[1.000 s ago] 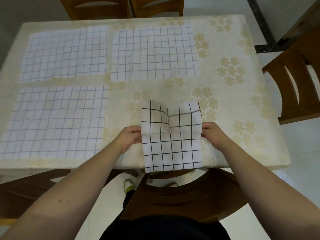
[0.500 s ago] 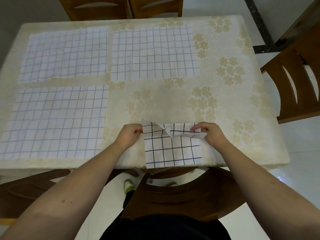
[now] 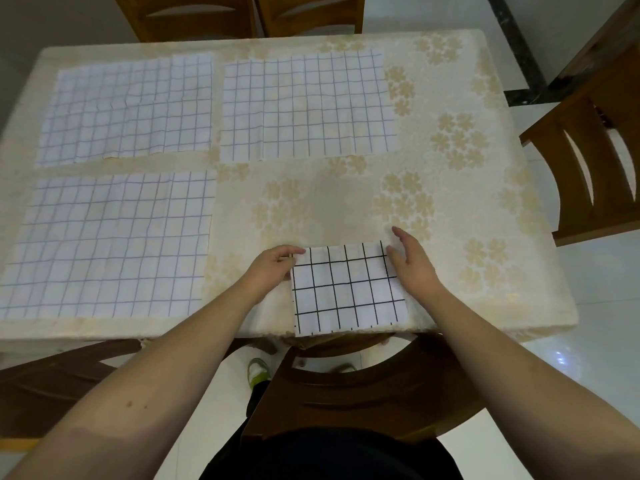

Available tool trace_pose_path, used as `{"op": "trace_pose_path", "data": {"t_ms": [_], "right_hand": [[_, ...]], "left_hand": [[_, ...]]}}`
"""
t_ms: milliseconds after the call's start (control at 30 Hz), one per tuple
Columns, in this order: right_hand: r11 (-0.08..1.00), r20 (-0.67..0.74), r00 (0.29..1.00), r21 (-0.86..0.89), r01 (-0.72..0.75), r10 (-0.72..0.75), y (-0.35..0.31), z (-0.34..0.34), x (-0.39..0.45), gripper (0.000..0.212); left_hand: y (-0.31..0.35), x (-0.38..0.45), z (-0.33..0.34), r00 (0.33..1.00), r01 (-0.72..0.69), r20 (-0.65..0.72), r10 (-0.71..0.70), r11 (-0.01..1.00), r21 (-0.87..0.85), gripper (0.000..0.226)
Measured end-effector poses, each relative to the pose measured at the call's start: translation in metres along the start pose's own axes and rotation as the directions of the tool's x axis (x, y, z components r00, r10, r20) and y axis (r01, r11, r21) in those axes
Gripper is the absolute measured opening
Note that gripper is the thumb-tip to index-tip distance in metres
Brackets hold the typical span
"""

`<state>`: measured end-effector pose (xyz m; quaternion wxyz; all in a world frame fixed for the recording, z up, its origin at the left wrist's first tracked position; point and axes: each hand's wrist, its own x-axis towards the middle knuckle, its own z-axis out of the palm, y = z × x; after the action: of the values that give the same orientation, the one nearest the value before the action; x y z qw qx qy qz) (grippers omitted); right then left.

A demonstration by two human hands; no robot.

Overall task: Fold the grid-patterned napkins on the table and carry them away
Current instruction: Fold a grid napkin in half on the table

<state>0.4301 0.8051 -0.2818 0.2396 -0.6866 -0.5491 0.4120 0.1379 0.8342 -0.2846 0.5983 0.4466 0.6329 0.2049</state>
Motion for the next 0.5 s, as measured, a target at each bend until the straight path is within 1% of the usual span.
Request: {"op": "trace_pose_path", "data": {"t_ms": [33, 100, 167, 233, 267, 367, 433, 500], "right_hand": [[0.996, -0.010, 0.998, -0.070, 0.061, -0.062, 0.000, 0.007, -0.003, 0.053], [0.959, 0.035, 0.982, -0.210, 0.189, -0.186, -0.001, 0.024, -0.009, 0.057], [0.882, 0.137, 0.956, -0.368, 0.293, -0.260, 0.001, 0.044, -0.015, 0.060], [0.814, 0.240, 0.938, -0.471, 0.339, -0.252, 0.002, 0.064, -0.023, 0.062], [0.792, 0.280, 0.933, -0.504, 0.345, -0.228, 0.003, 0.072, -0.027, 0.063], [0.727, 0.350, 0.924, -0.593, 0.346, -0.155, 0.007, 0.087, -0.035, 0.072], [0.702, 0.357, 0.921, -0.616, 0.357, -0.155, 0.010, 0.091, -0.036, 0.080], [0.701, 0.366, 0.919, -0.616, 0.359, -0.148, 0.012, 0.091, -0.036, 0.082]], "left_hand": [[0.000, 0.000, 0.002, 1.000, 0.006, -0.005, -0.006, 0.999, -0.031, 0.026], [-0.001, -0.001, 0.008, 0.998, 0.044, -0.041, -0.049, 0.993, -0.112, 0.033], [-0.003, -0.001, 0.012, 0.982, 0.147, -0.079, -0.170, 0.959, -0.243, 0.043], [-0.004, -0.003, 0.015, 0.954, 0.252, -0.064, -0.293, 0.900, -0.356, 0.043], [-0.005, -0.005, 0.017, 0.944, 0.290, -0.045, -0.327, 0.885, -0.364, 0.040], [-0.005, -0.019, 0.026, 0.929, 0.345, -0.027, -0.369, 0.891, -0.293, 0.029], [-0.011, -0.029, 0.032, 0.933, 0.347, -0.019, -0.359, 0.915, -0.207, 0.022], [-0.022, -0.037, 0.037, 0.943, 0.329, -0.005, -0.332, 0.936, -0.121, 0.014]]}}
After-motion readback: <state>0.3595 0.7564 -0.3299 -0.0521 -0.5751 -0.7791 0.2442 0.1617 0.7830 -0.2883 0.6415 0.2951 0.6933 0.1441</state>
